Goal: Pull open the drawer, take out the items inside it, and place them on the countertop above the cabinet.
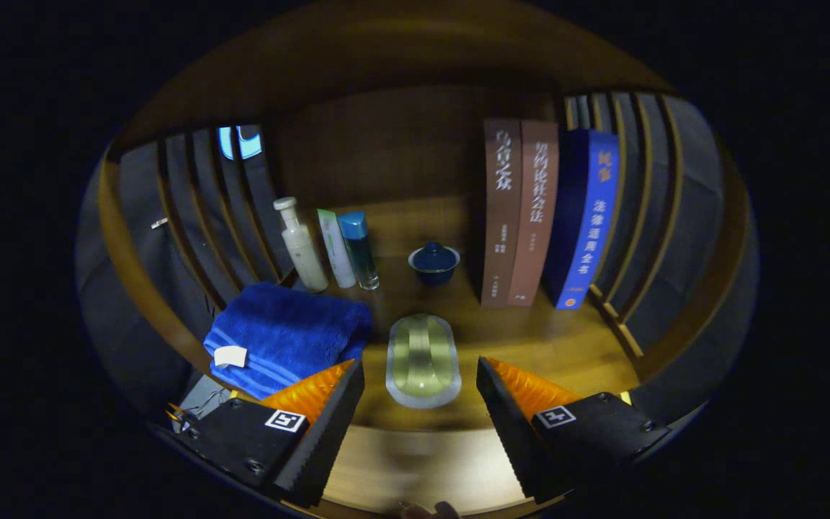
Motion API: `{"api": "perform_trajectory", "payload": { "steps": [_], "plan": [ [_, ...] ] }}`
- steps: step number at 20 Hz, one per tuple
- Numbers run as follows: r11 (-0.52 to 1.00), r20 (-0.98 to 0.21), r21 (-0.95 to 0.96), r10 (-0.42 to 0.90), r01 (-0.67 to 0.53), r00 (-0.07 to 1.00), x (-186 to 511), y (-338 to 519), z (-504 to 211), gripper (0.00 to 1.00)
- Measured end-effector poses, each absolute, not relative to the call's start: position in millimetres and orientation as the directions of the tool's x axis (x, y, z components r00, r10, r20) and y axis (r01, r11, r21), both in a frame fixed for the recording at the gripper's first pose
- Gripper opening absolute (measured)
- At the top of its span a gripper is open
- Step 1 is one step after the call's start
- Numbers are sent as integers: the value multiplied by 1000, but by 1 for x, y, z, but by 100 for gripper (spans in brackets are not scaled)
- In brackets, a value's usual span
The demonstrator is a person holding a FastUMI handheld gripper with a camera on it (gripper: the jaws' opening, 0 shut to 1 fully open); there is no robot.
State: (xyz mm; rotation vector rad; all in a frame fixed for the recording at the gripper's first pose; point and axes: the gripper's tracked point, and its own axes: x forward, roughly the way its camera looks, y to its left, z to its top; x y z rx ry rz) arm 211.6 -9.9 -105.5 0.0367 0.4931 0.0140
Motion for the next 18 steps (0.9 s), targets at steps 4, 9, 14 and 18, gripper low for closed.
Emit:
{"api": "perform_trajectory", "payload": {
  "steps": [4,9,14,18],
  "plan": [
    [998,-324,60,30,-11,946,134,0,-81,99],
    [996,-148,86,28,-15,989,37,5,-84,99],
    [997,-106,76,10,-2,994,-32,7,-138,99],
    [998,-149,58,-2,11,989,-49,8,-194,99]
  ]
}}
